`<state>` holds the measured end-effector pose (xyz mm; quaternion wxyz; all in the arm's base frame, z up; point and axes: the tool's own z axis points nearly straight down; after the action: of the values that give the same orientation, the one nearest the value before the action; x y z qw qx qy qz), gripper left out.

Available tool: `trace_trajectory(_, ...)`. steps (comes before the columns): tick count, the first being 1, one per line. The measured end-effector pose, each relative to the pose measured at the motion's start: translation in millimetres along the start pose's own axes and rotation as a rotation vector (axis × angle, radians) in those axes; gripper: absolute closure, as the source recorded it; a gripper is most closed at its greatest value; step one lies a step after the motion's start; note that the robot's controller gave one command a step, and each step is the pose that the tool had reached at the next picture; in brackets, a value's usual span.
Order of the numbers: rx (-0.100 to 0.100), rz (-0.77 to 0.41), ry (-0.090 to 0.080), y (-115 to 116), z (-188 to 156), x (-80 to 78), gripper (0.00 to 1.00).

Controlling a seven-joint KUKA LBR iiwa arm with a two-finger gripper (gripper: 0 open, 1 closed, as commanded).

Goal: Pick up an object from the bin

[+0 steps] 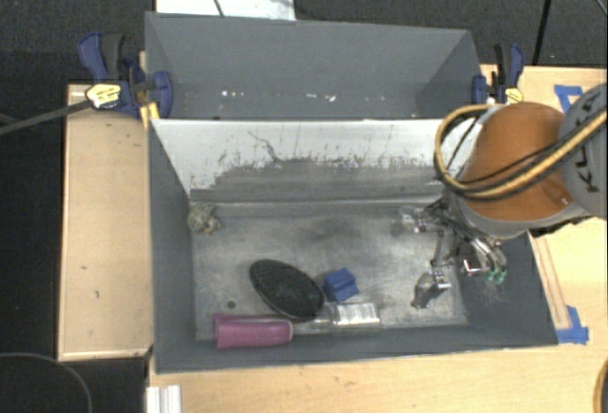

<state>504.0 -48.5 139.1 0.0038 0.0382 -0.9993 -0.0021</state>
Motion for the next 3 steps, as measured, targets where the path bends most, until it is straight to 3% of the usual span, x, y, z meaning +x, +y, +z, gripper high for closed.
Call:
trace_trajectory(1, 0.0, -0.008, -0.003, 66.8, 61.9, -3.5, 0.0)
trace_trajectory(2, 0.003, -0.073, -0.026, 133.5, 66.4, 12.2, 0.0)
trace_trajectory(3, 0.004, -0.01, -0.012, 97.1, 68.5, -1.2, 0.0)
